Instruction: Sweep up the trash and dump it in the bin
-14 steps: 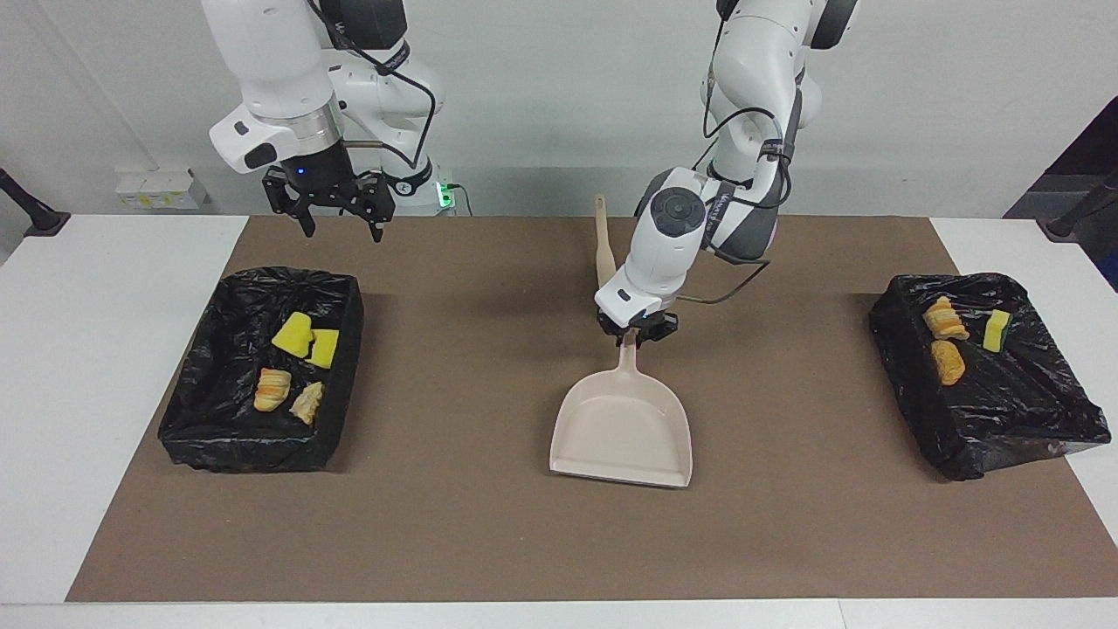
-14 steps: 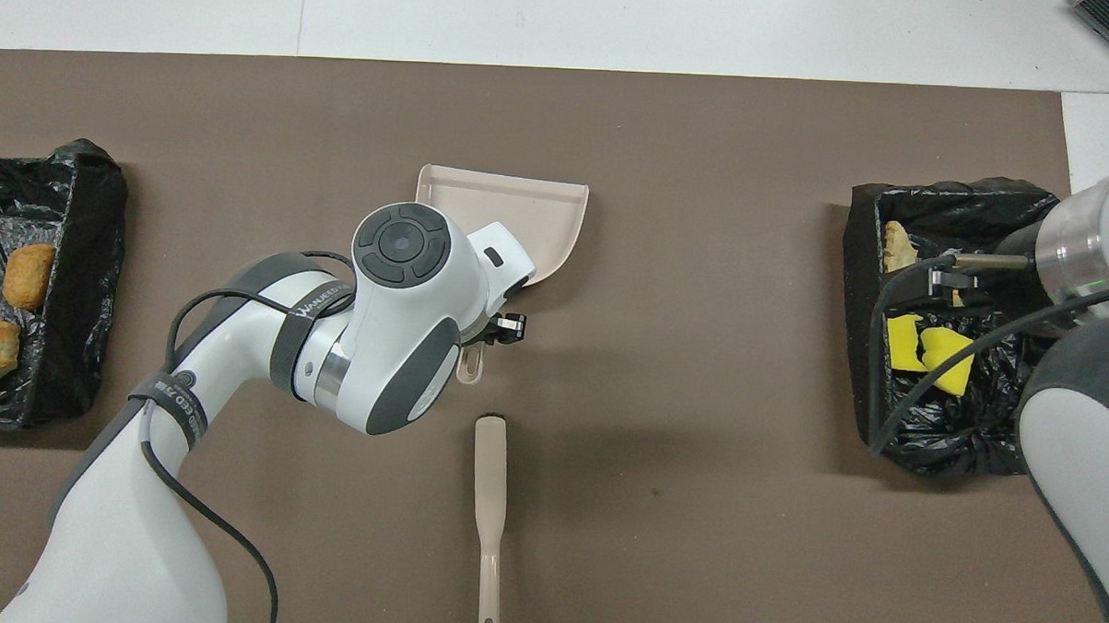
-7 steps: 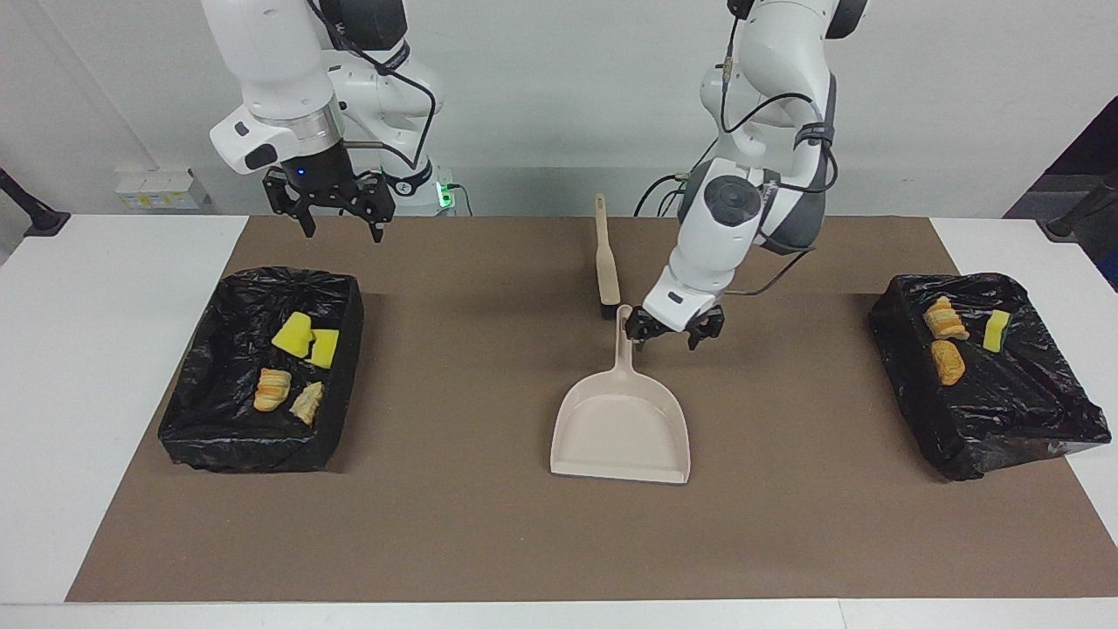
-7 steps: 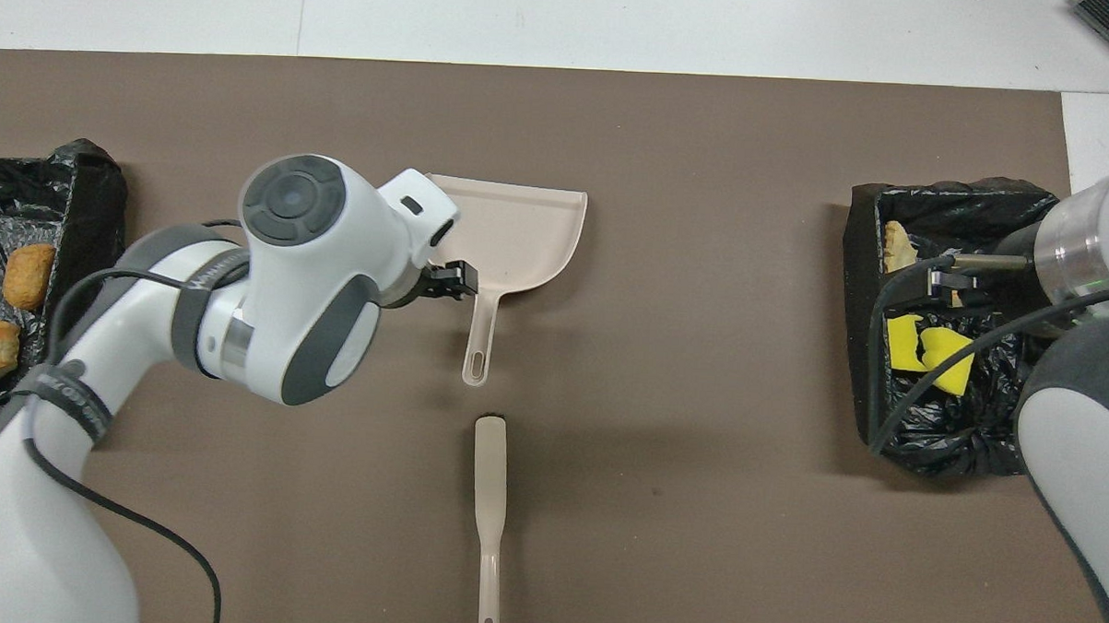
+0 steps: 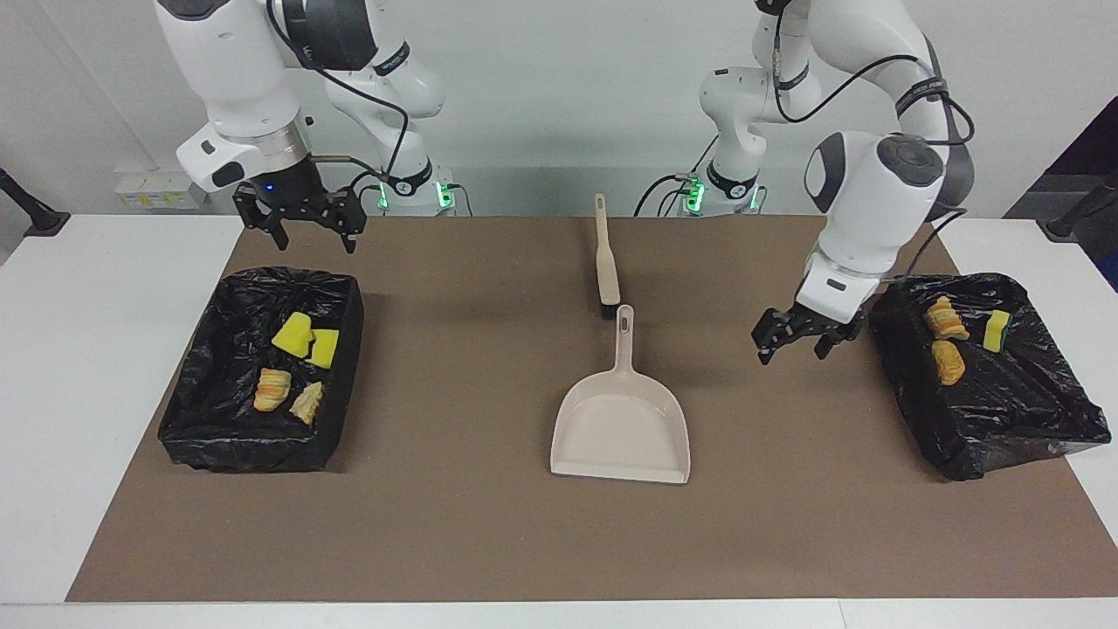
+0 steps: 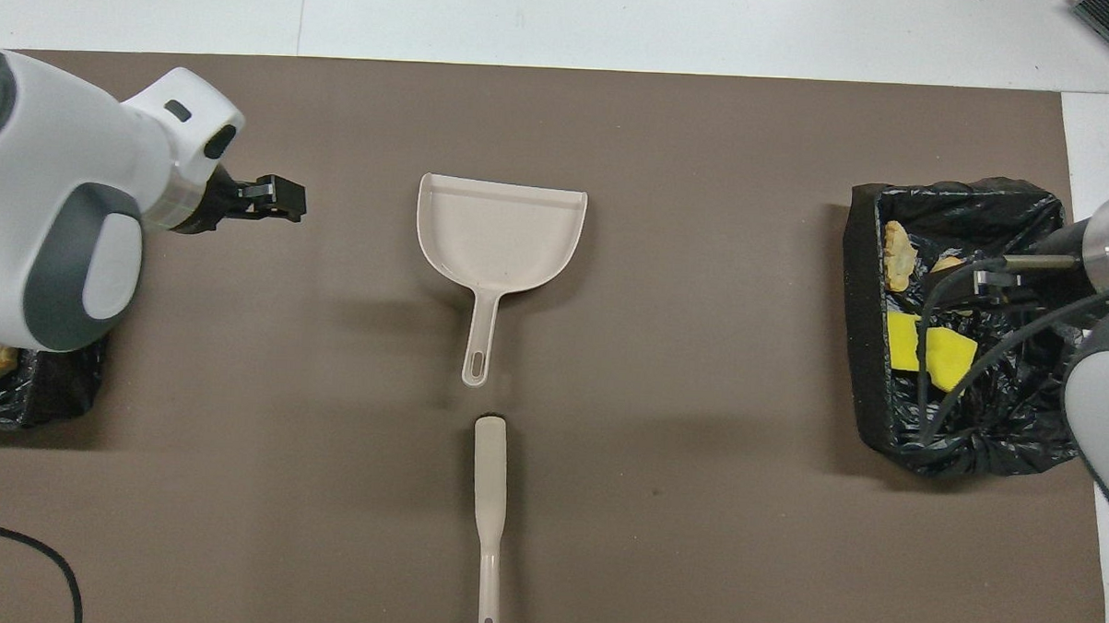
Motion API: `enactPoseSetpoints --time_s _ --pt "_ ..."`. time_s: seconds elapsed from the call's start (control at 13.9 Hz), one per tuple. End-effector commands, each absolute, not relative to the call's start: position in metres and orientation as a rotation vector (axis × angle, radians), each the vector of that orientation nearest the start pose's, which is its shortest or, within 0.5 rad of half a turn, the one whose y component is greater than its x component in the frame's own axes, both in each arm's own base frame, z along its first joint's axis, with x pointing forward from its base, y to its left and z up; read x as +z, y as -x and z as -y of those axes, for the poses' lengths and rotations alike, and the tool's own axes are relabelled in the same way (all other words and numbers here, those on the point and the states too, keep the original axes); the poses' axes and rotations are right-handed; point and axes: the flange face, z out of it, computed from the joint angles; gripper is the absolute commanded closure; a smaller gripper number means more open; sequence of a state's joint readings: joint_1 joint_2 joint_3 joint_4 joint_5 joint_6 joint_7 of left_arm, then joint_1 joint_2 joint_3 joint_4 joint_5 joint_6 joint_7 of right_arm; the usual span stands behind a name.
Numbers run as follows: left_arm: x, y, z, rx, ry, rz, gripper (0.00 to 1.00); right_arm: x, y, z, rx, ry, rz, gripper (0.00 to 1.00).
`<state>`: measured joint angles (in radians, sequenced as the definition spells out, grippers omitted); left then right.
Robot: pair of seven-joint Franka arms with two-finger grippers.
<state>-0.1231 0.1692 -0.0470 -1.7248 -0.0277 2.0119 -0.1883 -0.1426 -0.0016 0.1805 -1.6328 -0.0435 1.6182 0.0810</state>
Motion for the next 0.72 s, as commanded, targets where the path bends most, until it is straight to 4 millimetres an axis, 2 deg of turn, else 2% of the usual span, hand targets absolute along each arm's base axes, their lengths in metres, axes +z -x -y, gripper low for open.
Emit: enactPoseSetpoints --time_s 0.0,0.14,0.22,0.29,0.36,0.51,0.65 --pt "0.532 -0.59 0.066 -0.104 3.165 -0.098 0.0 0.602 -0.549 -0.022 -0.01 3.18 -0.031 0.0" --pt "0.57 -0.564 0.055 -0.074 3.159 -0.161 0.0 0.61 -0.552 -0.025 0.003 3.176 -0.076 0.0" --pt "0.582 -0.556 0.054 -0.074 3.157 -0.181 0.0 0.617 -0.552 -0.026 -0.002 3.176 -0.079 0.0" --pt "0.593 -0.552 0.053 -0.088 3.156 -0.18 0.0 0.625 -0.551 -0.028 -0.009 3.174 -0.075 0.0" --pt "0.599 -0.548 0.048 -0.053 3.152 -0.177 0.0 0.623 -0.551 -0.029 0.026 3.181 -0.071 0.0" --pt "0.627 -0.543 0.041 -0.012 3.146 -0.251 0.0 0.63 -0.552 -0.039 0.047 3.184 -0.057 0.0" --pt "0.629 -0.544 0.039 -0.003 3.147 -0.271 0.0 0.636 -0.553 -0.044 0.052 3.179 -0.126 0.0"
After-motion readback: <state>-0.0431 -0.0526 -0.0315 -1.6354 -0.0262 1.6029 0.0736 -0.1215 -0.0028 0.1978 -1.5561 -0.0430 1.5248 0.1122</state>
